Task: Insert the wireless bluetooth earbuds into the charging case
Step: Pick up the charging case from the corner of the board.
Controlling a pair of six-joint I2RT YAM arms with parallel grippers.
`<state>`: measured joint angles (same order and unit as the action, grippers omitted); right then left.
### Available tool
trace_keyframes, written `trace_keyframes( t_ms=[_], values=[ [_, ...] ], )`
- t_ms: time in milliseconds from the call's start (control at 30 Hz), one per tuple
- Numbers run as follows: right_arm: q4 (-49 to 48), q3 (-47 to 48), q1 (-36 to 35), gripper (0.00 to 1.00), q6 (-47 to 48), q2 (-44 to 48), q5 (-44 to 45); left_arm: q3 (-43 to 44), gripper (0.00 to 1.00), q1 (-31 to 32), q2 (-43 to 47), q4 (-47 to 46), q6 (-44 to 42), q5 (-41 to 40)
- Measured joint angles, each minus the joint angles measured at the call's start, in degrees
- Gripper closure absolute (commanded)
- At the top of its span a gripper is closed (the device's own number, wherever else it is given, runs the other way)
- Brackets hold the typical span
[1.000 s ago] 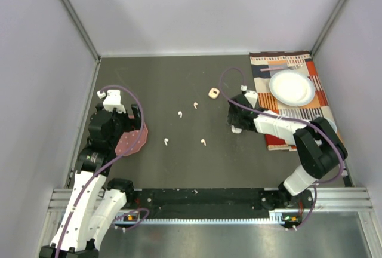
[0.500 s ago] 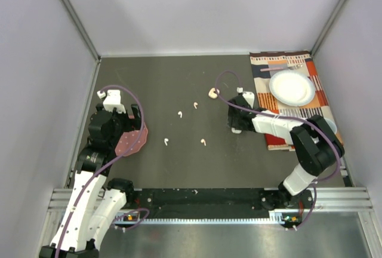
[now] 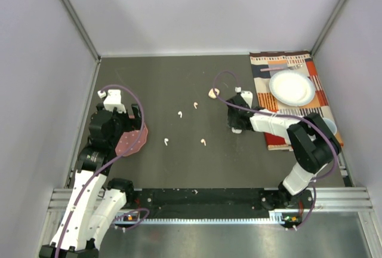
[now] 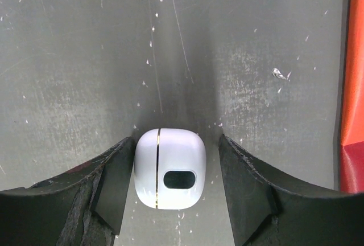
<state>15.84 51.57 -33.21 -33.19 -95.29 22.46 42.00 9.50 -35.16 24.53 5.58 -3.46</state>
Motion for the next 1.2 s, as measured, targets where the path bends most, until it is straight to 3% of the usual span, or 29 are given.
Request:
trace_keyframes(
  t_ms=[633,867,1200],
  values=[
    [0.07,0.72,0.02,0.46,-6.54,-0.92,2.60,0.00,0.05,0.00,-0.26,0.00,0.00,0.00],
    [-0.11,0.66,-0.02,0.40,-6.25,-0.90,2.62,-0.02,0.05,0.00,-0.26,0.00,0.00,0.00],
    [-0.44,0.55,-0.48,0.44,-5.16,-0.85,2.47,0.00,0.05,0.00,-0.26,0.00,0.00,0.00]
  ],
)
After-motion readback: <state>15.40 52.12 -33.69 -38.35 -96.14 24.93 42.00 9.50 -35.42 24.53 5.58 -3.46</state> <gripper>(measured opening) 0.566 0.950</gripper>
